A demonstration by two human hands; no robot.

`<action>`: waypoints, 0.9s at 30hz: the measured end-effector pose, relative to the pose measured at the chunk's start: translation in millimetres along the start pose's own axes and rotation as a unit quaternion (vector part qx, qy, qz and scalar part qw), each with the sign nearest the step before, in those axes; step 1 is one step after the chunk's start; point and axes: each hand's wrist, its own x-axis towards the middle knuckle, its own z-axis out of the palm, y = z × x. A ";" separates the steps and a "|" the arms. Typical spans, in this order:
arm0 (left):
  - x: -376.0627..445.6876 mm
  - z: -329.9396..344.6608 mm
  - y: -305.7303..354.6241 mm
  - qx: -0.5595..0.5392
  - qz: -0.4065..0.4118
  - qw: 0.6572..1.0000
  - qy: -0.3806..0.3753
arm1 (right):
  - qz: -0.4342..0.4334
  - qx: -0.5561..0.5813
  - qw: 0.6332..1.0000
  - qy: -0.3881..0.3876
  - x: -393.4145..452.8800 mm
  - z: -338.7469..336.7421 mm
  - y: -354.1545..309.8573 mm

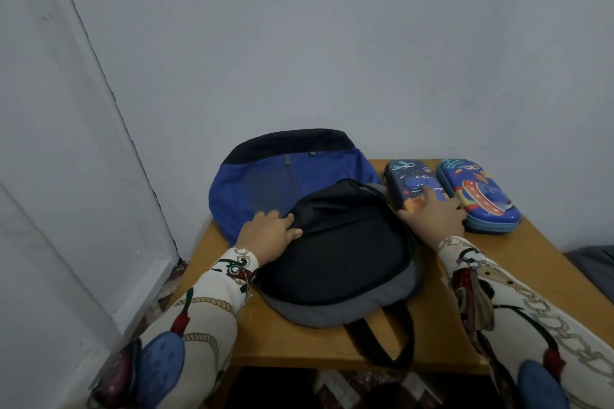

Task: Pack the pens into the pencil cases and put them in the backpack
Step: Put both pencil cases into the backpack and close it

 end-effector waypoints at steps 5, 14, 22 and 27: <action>0.9 -4.1 2.8 -0.063 -0.025 0.997 -0.021 | -0.044 0.105 0.993 0.009 -21.1 -9.0 6.6; 17.8 -43.4 2.8 -0.164 -0.027 0.986 -0.010 | -0.161 0.202 0.965 0.040 -55.4 -17.9 2.0; 36.6 -91.9 5.2 -0.215 -0.034 0.973 0.069 | -0.267 0.224 0.937 -0.015 -107.1 -15.7 -13.3; 32.8 -106.5 -5.9 -0.279 -0.056 0.948 0.141 | -0.311 0.214 0.925 -0.045 -128.2 -12.7 -12.3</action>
